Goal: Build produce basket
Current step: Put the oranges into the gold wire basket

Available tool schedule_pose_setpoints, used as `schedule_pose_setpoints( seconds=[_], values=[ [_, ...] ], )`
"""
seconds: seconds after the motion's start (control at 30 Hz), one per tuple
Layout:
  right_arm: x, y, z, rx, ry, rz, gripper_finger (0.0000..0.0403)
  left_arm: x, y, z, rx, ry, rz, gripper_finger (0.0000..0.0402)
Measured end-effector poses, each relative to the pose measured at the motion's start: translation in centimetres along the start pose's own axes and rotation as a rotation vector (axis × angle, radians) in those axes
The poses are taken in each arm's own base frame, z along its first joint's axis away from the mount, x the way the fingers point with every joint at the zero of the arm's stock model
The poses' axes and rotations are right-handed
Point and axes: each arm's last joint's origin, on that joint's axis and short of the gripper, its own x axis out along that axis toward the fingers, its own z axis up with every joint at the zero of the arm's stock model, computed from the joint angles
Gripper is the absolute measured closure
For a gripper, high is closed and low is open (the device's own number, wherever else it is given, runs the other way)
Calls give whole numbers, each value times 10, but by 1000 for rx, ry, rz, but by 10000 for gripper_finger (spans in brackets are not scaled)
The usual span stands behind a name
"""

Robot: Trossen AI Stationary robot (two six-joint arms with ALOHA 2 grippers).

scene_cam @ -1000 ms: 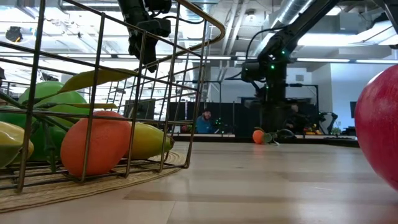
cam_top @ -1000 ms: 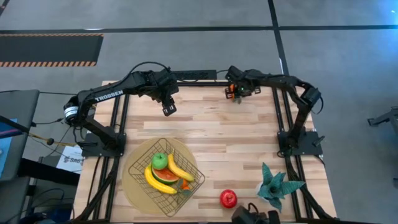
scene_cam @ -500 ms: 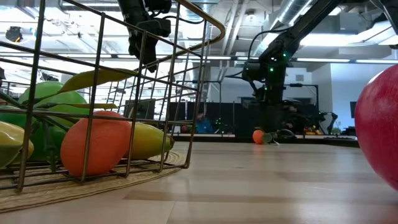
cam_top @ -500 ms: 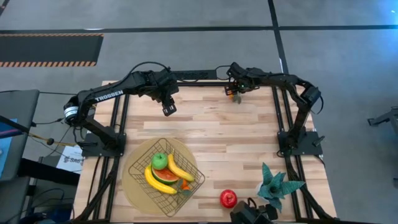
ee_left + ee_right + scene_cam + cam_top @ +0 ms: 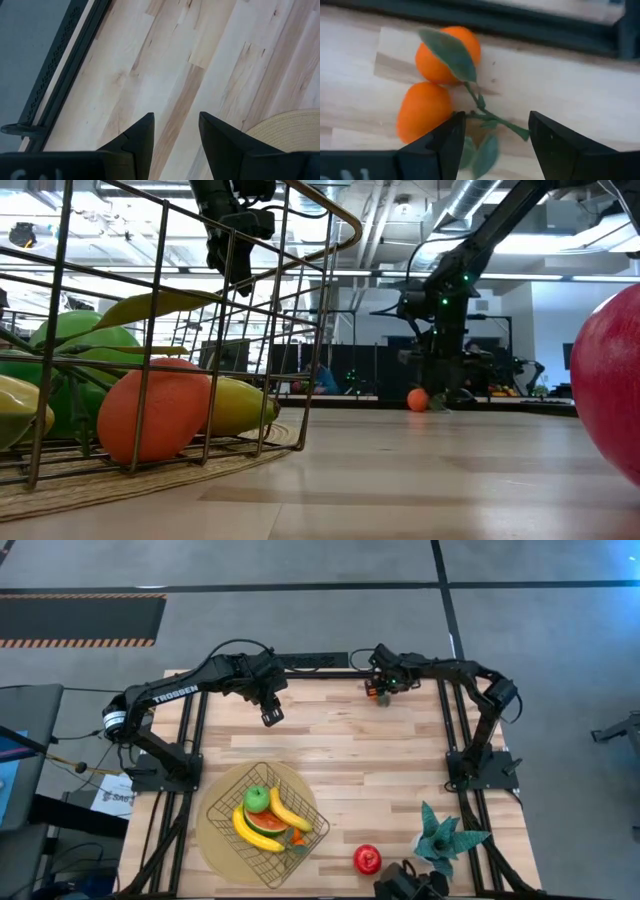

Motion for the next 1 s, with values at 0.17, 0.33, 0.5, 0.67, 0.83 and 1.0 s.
schedule_pose_setpoints(
  seconds=[0.17, 0.33, 0.5, 0.67, 0.83, 1.0],
  values=[
    [1, 2, 0, 11, -11, 22, 169, 0, 0, 0, -1, 0, 0, 258],
    [1, 1, 3, 26, -31, 37, 201, 0, 0, 0, -5, -1, 0, 258],
    [1, 1, 3, 26, -29, 37, 294, 0, 0, 0, -13, -1, 0, 258],
    [1, 2, 3, 13, -32, 40, 388, 0, 0, 0, -19, 0, 0, 258],
    [1, 3, 6, 13, -57, 55, 394, 0, 0, 0, -20, 0, 0, 258],
    [-3, 10, 8, 0, -81, 76, 399, 0, 0, 0, -19, 0, 0, 258]
  ],
)
